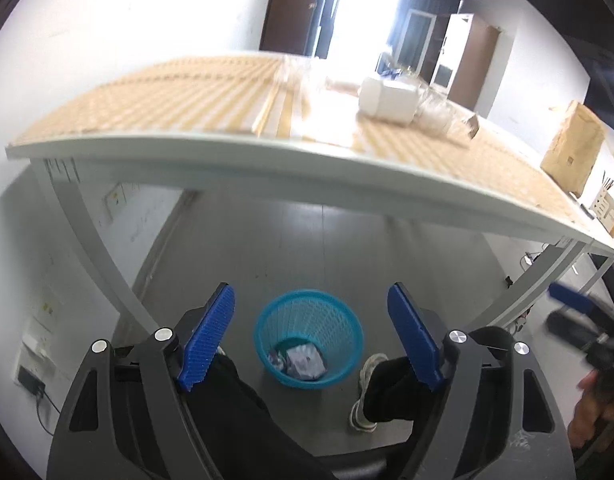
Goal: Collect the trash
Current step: 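Raise both tools back toward the table, then grasp the white plastic cup with the right tool while the left tool grasps clear plastic film, then carry the white cup and clear film down over the blue wastebasket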
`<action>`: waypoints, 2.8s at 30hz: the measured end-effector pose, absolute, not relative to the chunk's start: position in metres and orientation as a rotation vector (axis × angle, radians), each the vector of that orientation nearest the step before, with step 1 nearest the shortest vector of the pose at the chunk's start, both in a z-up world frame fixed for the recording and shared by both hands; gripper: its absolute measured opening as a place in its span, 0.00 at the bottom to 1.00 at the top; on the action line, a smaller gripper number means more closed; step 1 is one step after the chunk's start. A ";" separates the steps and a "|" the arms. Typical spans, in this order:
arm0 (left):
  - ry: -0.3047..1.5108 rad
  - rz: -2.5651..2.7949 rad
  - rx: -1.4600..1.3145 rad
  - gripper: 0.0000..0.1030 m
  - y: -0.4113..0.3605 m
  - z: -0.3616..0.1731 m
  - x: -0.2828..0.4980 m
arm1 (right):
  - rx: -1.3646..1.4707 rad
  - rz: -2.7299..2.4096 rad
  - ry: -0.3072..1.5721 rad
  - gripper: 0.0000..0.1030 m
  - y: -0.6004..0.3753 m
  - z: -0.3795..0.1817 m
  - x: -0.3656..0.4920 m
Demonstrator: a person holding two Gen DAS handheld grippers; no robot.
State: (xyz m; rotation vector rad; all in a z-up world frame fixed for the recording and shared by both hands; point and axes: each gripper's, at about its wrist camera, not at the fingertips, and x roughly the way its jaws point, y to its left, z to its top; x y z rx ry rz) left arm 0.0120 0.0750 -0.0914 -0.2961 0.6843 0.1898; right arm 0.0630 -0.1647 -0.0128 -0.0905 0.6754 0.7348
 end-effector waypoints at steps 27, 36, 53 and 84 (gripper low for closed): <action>0.611 0.172 -0.320 0.82 0.135 -0.013 0.121 | -0.120 0.826 0.620 0.68 -0.078 0.062 0.204; 0.678 0.160 -0.323 0.82 0.153 -0.007 0.194 | -0.201 0.811 0.689 0.56 -0.033 0.057 0.263; 0.850 0.171 -0.227 0.14 0.153 -0.037 0.278 | -0.101 0.914 0.811 0.15 -0.004 0.048 0.296; 0.624 0.009 -0.265 0.05 0.078 -0.010 0.082 | -0.092 0.928 0.629 0.03 -0.090 0.066 0.131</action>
